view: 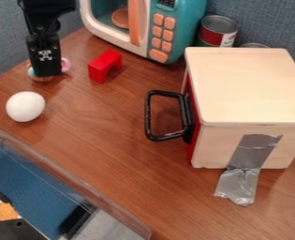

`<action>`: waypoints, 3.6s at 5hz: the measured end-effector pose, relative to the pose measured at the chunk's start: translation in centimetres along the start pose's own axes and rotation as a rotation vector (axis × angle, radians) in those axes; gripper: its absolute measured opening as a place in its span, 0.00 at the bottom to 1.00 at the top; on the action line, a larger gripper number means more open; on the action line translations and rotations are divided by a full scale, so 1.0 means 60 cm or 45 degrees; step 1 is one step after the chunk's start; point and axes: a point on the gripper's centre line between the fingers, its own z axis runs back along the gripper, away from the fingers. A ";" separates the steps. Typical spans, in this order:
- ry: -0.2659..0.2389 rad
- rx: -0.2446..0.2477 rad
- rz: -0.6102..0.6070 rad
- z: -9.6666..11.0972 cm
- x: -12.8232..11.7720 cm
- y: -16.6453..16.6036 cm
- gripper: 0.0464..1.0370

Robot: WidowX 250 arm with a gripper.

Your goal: Open the drawer

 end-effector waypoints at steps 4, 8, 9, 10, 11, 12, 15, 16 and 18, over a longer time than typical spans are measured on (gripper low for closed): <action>0.017 -0.020 0.421 -0.063 0.164 -0.025 0.96; 0.039 0.251 0.945 -0.099 0.202 -0.032 0.96; -0.110 0.169 1.020 -0.095 0.196 -0.041 0.96; -0.229 0.100 1.054 -0.097 0.190 -0.038 0.96; -0.259 0.097 1.054 -0.106 0.182 -0.032 0.96; -0.287 0.081 1.098 -0.115 0.170 -0.021 0.96; -0.232 0.044 1.153 -0.167 0.174 -0.007 0.96; -0.229 0.040 1.187 -0.170 0.179 -0.004 0.96; -0.240 0.021 1.224 -0.174 0.195 -0.012 0.96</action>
